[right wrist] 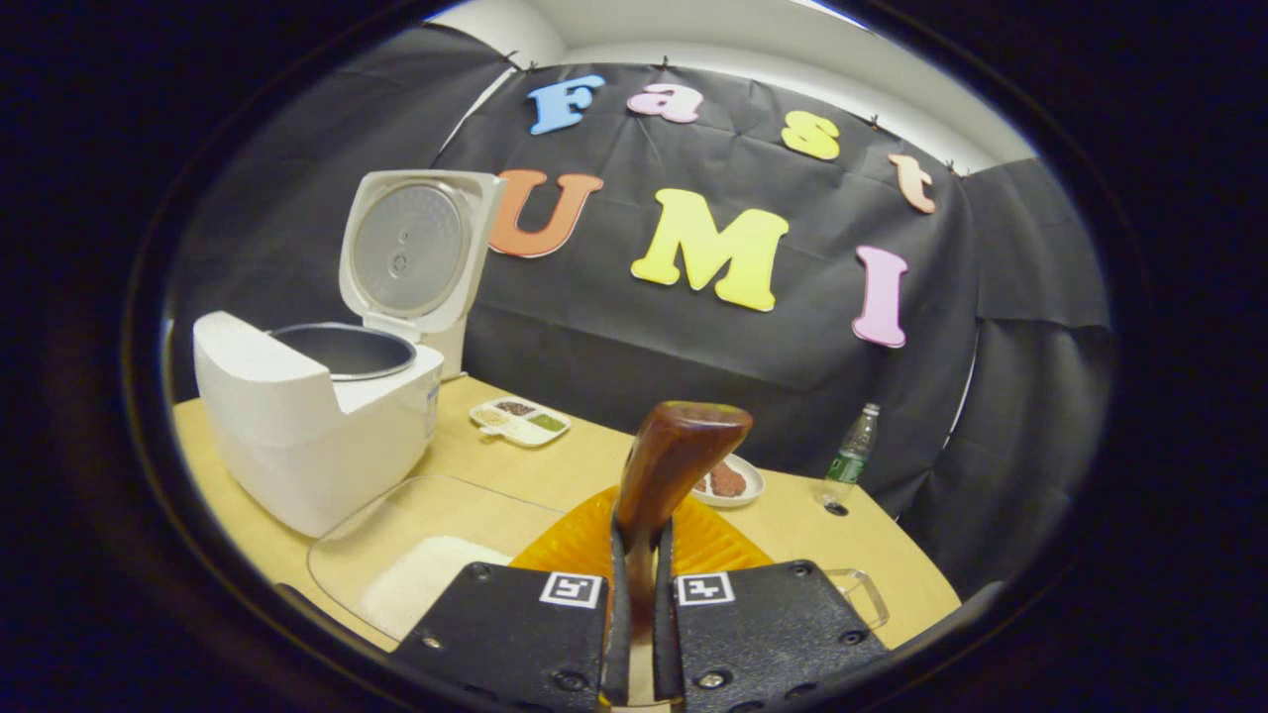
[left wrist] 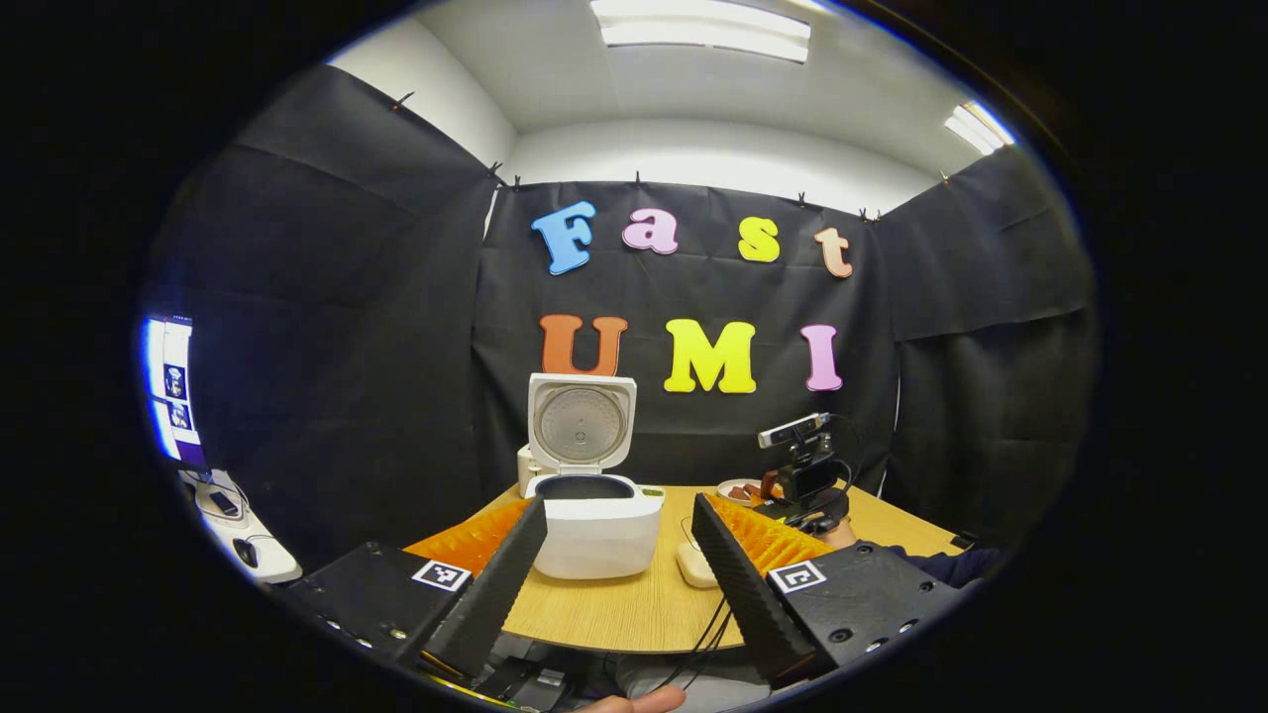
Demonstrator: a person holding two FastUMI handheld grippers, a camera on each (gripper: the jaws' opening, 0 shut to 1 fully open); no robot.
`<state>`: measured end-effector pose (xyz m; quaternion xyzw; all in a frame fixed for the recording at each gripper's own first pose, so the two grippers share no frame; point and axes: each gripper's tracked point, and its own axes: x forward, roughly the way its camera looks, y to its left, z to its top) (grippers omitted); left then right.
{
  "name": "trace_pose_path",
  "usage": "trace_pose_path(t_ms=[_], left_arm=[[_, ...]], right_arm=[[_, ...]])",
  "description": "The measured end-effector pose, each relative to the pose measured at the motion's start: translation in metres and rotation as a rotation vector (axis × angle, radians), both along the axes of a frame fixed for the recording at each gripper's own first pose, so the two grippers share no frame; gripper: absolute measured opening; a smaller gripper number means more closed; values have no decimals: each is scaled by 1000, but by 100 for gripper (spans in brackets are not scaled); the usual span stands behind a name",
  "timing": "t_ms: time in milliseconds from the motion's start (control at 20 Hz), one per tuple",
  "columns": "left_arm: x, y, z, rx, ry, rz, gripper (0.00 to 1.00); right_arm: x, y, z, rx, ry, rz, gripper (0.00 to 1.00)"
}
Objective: Close the left gripper, press the button to open the rice cooker; take a wooden spoon from the chopstick holder with the right hand, scoop a spoonful of rice and pour it into the rice cooker, then put the wooden spoon back into the chopstick holder.
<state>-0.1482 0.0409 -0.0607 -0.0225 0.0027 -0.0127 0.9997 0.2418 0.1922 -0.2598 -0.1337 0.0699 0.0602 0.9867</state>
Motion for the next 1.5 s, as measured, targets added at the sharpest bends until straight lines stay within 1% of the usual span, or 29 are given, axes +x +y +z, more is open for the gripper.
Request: trace_pose_path(t_ms=[150, 300, 400, 500, 650, 800, 1050, 1150, 1250, 1300, 1400, 1500], left_arm=[[1, -1, 0, -5, 8, -2, 94], [-3, -12, 2, -3, -2, -37, 94], [-1, -18, 3, 3, -10, -56, 94], [0, -26, -3, 5, 6, -82, 94], [0, -31, -7, 7, 19, -95, 94], [1, -30, -7, 9, 22, -91, 94], [5, -30, -7, 28, 29, -85, 94], [7, -26, -9, 40, 34, -71, 94], [7, -26, -11, 37, 40, -72, 94], [9, -28, -11, 32, 43, -75, 94], [13, -29, -14, 28, 51, -75, 94], [16, -29, -16, 35, 59, -72, 94]], right_arm=[[1, 11, -5, 74, 33, 5, 14], [-5, 33, -14, 203, 114, 84, 14], [-9, 41, -15, 255, 145, 116, 14], [-14, 53, -18, 318, 181, 165, 14], [-21, 62, -20, 447, 244, 225, 14], [-23, 63, -21, 599, 325, 242, 14], [-14, 49, -27, 909, 468, 216, 14], [-12, 36, -26, 1032, 498, 203, 14], [-6, 14, -18, 1176, 461, 150, 14], [-5, 6, -16, 1206, 446, 131, 14], [-8, -7, -6, 1289, 412, 122, 14], [-11, -17, 6, 1381, 395, 142, 13]])
